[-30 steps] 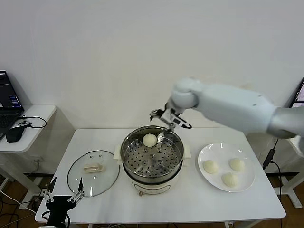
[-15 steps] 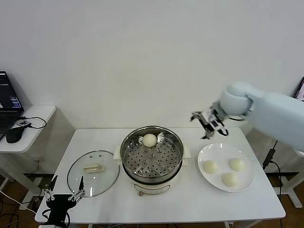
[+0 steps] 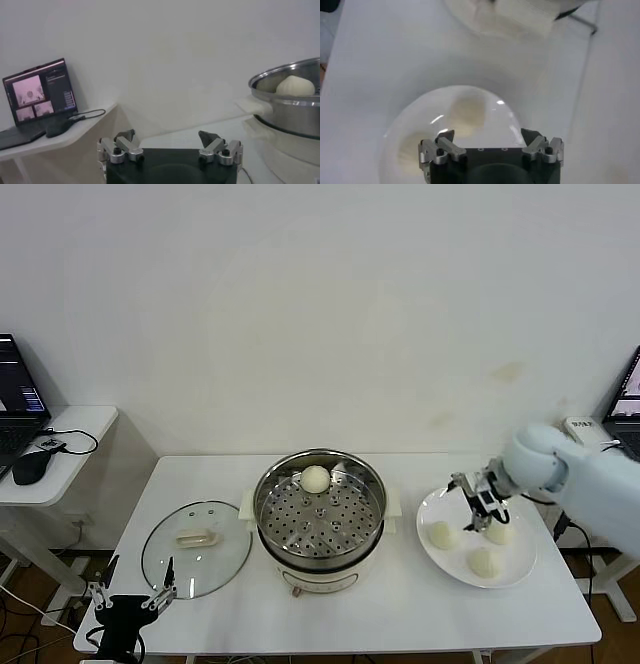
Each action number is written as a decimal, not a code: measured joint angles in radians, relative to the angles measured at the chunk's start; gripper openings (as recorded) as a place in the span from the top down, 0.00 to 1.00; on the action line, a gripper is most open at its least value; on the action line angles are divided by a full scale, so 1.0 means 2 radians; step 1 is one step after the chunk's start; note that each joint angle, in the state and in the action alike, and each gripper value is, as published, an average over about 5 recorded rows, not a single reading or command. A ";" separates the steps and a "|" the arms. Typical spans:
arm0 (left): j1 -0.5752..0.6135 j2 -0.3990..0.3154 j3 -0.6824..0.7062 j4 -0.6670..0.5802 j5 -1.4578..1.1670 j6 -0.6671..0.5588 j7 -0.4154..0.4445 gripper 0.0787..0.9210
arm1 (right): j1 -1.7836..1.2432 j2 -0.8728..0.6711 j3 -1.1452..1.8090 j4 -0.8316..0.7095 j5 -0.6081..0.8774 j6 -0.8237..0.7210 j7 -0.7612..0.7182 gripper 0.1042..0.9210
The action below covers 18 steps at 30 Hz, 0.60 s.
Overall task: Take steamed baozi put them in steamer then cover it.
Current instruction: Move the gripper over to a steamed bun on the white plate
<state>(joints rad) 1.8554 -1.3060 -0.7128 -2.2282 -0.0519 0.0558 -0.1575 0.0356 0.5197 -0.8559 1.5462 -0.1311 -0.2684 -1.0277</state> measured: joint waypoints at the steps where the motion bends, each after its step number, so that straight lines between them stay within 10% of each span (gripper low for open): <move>1: 0.000 0.000 0.000 0.000 0.000 0.000 0.000 0.12 | -0.008 0.002 0.005 -0.003 -0.003 -0.001 0.000 0.12; 18: -0.002 0.004 -0.001 0.003 0.000 0.000 0.001 0.12 | -0.083 0.059 0.063 -0.073 -0.045 0.000 0.017 0.12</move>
<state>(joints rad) 1.8515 -1.2985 -0.7156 -2.2214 -0.0517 0.0558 -0.1557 -0.1312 0.6373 -0.7293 1.4008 -0.2204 -0.2689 -0.9939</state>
